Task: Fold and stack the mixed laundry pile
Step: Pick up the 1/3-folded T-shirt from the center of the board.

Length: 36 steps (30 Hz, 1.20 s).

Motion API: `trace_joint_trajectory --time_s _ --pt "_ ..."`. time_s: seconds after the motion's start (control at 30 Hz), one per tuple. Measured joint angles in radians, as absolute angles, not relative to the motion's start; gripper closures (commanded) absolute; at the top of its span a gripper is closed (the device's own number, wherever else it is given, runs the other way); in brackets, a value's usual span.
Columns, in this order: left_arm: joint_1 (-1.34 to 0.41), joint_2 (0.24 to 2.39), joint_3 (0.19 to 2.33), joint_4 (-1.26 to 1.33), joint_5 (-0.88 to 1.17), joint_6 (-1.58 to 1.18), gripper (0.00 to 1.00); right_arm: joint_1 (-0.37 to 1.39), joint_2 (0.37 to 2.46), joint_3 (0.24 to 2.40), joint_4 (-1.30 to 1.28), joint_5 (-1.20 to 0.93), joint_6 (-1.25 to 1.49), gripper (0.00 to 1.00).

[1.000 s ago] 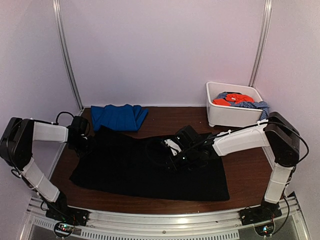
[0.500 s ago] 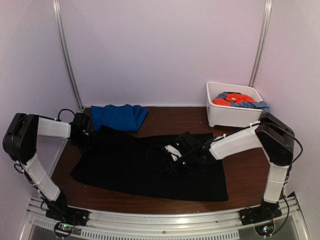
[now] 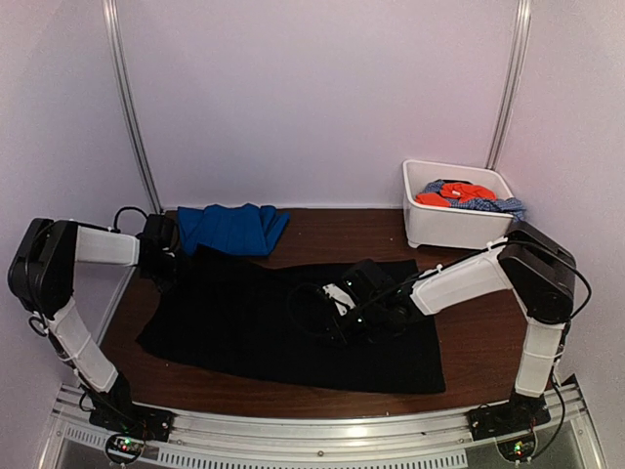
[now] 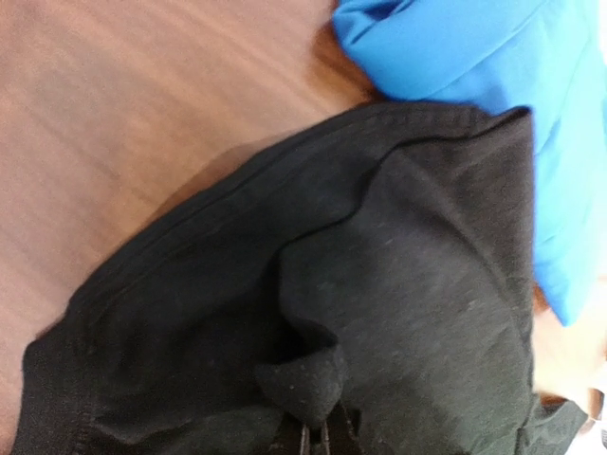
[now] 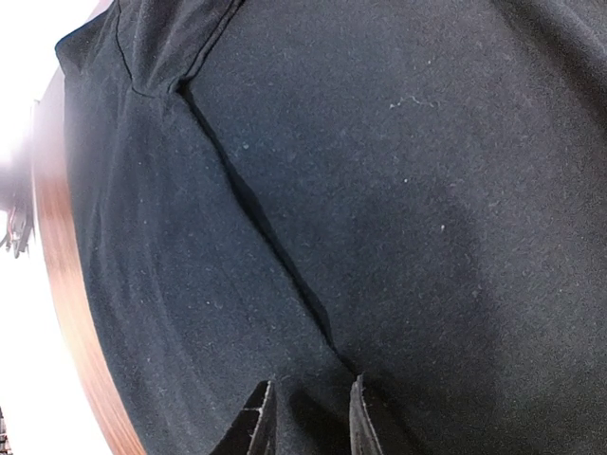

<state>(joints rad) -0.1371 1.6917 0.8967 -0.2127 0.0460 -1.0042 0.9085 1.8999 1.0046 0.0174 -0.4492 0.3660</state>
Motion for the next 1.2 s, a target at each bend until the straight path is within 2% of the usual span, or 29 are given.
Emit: trace_joint_trajectory --time_s 0.57,0.73,0.9,1.0,1.2 --pt "-0.136 1.797 1.150 0.011 0.143 -1.048 1.00 0.908 1.892 0.971 0.068 -0.450 0.366 0.73" --pt "-0.136 1.874 1.241 0.087 0.185 -1.065 1.00 0.908 1.879 0.965 0.052 -0.451 0.361 0.69" --pt "-0.136 1.978 1.370 0.170 0.247 -1.067 1.00 0.894 1.814 0.964 -0.061 -0.448 0.334 0.61" --pt "-0.136 2.006 1.397 0.194 0.272 -1.066 1.00 0.836 1.727 0.963 -0.122 -0.441 0.310 0.59" --pt "-0.136 2.009 1.388 0.199 0.285 -1.066 1.00 0.597 1.539 0.964 -0.153 -0.364 0.265 0.59"
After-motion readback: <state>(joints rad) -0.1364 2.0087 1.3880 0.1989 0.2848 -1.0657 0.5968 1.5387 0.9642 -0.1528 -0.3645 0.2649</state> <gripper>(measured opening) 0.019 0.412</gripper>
